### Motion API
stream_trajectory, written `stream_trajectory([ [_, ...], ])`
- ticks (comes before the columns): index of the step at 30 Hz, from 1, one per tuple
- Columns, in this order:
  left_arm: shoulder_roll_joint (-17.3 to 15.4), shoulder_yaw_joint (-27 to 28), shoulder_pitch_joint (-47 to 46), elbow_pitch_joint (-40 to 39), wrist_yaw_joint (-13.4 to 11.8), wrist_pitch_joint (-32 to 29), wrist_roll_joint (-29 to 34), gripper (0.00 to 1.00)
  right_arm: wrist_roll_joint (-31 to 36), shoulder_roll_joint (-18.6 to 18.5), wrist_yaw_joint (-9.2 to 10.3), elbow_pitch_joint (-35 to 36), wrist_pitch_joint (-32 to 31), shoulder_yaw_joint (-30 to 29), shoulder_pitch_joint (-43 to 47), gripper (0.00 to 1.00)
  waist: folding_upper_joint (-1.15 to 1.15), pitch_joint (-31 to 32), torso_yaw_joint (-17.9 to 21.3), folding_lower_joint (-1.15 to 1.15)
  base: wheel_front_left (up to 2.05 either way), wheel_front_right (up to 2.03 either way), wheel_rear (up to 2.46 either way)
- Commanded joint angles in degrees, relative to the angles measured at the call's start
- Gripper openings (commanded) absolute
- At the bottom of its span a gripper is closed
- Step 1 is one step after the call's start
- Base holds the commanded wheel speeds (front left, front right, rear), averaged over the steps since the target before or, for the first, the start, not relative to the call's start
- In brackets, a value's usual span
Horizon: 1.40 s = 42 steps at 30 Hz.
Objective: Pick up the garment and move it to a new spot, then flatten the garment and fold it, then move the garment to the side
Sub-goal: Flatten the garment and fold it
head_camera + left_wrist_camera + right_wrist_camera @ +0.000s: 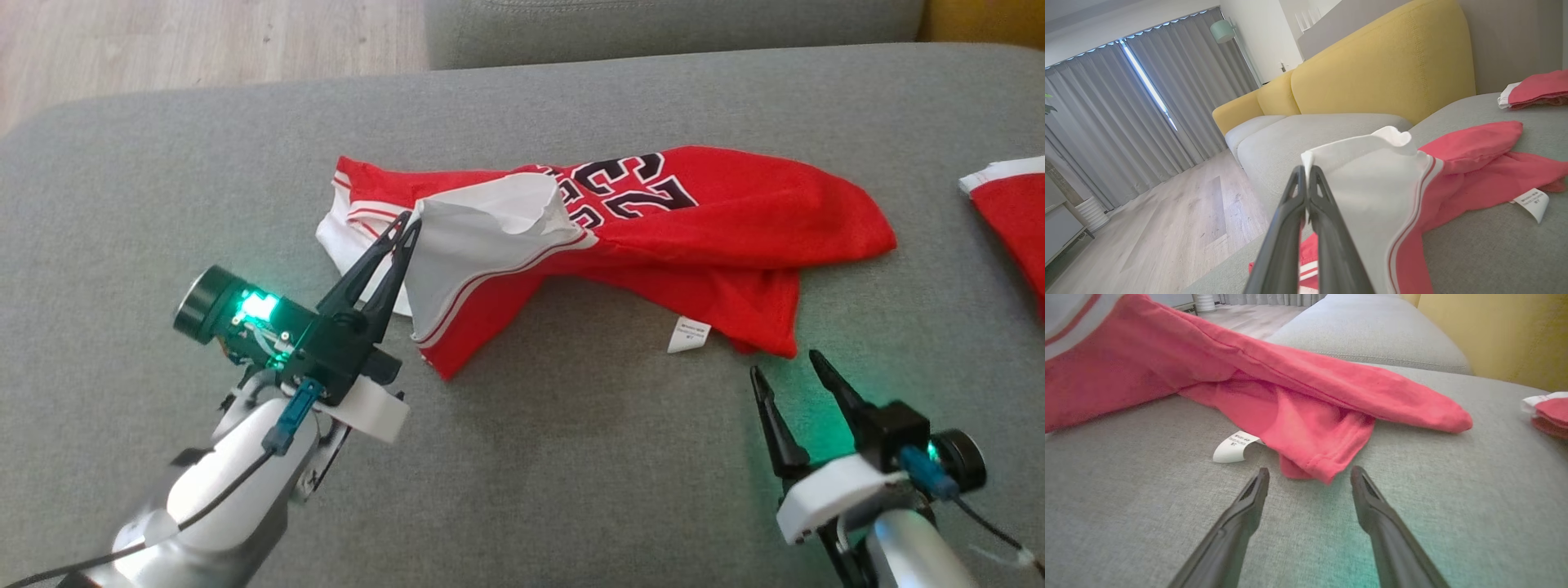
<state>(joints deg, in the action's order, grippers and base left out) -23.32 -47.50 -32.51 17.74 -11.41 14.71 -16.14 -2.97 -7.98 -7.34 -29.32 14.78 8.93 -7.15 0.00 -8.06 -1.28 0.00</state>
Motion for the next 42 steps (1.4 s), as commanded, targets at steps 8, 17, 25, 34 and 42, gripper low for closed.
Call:
stream_trajectory([
  [8, -0.7, 2.8, -4.1, -1.1, 0.2, 0.3, 0.5, 0.0, 0.7, -1.0, -0.14, -5.3, 0.2, 1.9, -5.6, 0.87, 0.0, -0.5, -1.2, 0.0, 0.0, 0.0, 0.0],
  [17, -0.2, 2.9, -4.4, -0.8, 1.0, 0.3, 0.9, 0.0, 1.7, -0.9, -0.14, -6.7, 0.2, 1.9, -7.4, 0.0, 0.0, -0.7, -2.3, 0.0, 0.0, 0.0, 0.0],
  [25, -3.1, 4.8, -3.8, -1.8, 0.3, 0.3, 1.5, 0.0, 1.2, -2.3, -0.14, -6.7, 0.2, 3.2, -3.5, 0.0, 0.0, 1.1, -3.9, 0.0, 0.0, 0.0, 0.0],
  [34, -9.6, 8.4, -0.6, -3.3, -1.0, 0.3, 0.2, 0.0, -3.1, -8.5, -0.14, 5.9, -2.0, 0.4, 7.8, 1.0, 0.0, 2.2, -3.0, 0.0, 0.0, 0.0, 0.0],
  [42, -10.8, 9.1, -1.5, -3.7, -1.7, -0.2, 0.1, 0.0, -3.9, -9.5, -0.14, 10.7, -4.0, -1.3, 6.4, 1.0, 0.0, 0.2, -3.5, 0.0, 0.0, 0.0, 0.0],
])
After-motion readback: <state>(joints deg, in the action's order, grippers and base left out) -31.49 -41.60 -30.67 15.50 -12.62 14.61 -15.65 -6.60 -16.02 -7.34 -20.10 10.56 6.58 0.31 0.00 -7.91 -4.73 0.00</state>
